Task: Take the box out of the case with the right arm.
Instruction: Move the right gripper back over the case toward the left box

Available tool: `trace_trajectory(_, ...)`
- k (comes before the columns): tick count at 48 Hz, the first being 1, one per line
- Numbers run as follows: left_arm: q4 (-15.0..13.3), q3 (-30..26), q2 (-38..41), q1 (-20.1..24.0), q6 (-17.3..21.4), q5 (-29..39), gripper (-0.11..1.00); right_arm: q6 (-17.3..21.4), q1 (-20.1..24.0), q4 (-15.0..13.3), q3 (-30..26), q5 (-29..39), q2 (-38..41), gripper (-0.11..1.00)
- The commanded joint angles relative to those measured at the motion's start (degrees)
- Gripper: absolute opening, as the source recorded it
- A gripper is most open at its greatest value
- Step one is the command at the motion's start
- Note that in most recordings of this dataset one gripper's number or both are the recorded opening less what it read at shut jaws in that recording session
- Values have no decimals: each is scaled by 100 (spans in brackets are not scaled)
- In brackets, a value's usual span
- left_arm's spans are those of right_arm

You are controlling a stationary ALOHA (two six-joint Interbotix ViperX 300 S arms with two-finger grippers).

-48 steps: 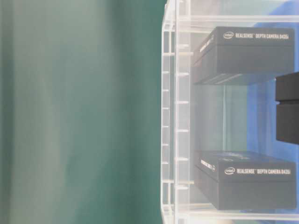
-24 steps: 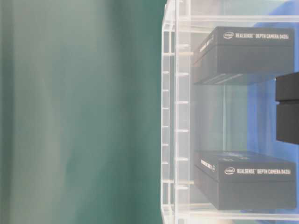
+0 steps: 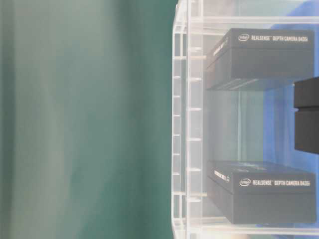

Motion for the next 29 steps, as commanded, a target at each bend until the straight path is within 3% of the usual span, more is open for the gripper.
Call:
trace_trajectory(1, 18, -79, 0, 18, 9, -35, 11, 9, -9, 18, -53, -18, -18, 95)
trace_trajectory(16, 18, -114, 79, 18, -18, -35, 11, 18, 9, 334, -246, -554, 264, 94)
trace_trajectory(29, 18, -141, 123, 18, 0, -35, 11, 53, 193, 369, -1204, -976, 1424, 93)
